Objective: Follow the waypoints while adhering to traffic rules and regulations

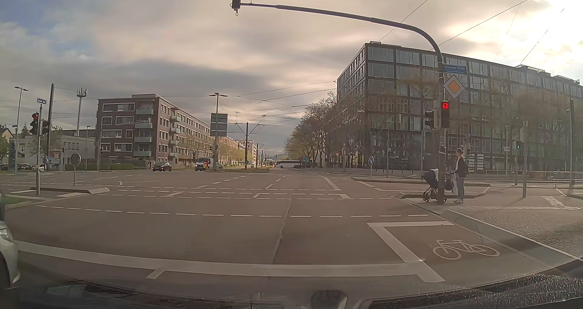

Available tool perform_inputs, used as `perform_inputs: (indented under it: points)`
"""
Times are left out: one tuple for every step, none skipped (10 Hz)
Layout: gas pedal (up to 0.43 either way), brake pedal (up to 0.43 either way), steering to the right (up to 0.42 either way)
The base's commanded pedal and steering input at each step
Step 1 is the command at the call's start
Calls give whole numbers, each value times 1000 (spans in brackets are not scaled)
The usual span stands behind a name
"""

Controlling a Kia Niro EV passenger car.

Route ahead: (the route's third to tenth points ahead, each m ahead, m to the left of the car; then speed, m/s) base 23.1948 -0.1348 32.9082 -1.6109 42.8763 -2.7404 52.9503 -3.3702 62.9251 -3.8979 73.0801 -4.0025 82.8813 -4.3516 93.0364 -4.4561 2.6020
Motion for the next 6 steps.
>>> perform_inputs:
  points:
    - [0, 207, 18]
    - [0, 201, 17]
    - [0, 207, 16]
    - [0, 207, 16]
    - [0, 201, 16]
    - [0, 201, 14]
